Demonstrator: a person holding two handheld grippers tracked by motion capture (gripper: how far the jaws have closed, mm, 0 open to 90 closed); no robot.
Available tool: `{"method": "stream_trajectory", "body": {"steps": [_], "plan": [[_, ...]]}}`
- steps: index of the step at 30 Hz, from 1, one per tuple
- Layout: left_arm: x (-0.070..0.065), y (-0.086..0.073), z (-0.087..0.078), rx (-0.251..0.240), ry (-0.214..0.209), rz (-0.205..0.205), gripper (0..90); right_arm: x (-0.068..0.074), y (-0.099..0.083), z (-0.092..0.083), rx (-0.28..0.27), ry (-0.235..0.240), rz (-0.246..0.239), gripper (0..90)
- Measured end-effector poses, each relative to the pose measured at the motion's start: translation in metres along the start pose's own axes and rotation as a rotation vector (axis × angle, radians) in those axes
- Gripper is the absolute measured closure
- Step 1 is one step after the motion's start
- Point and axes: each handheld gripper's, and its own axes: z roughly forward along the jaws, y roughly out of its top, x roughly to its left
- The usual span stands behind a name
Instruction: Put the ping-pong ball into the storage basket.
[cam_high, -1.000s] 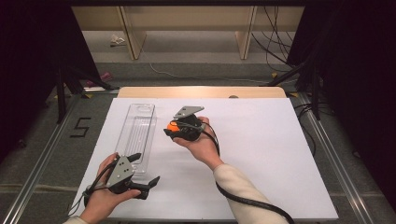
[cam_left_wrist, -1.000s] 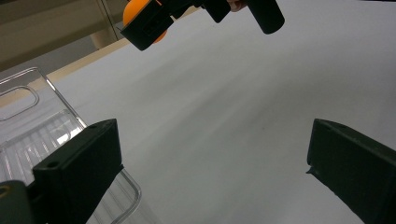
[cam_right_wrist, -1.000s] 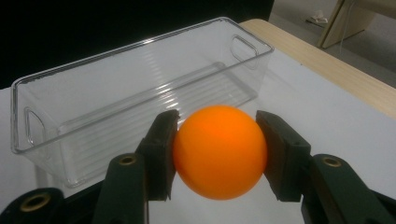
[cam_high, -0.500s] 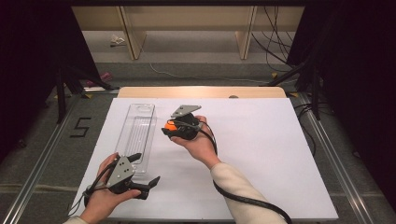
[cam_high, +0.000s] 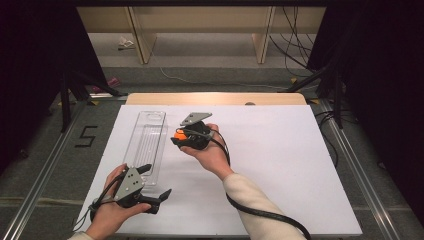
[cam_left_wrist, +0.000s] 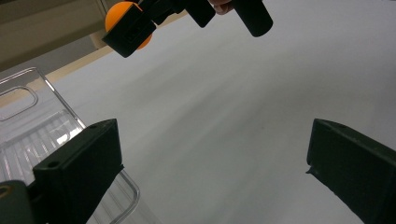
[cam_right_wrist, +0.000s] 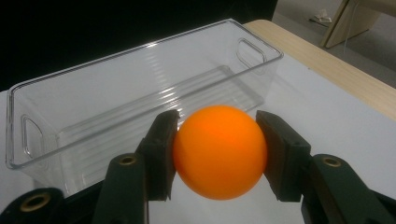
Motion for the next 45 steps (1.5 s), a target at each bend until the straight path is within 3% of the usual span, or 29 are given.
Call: {"method": "stream_trajectory", "body": {"steps": [45], "plan": [[-0.001,0.0,0.0,0.0,-0.004,0.007,2.9,0.004,0.02,0.015,-0.006,0.007,-0.018,51.5]]}}
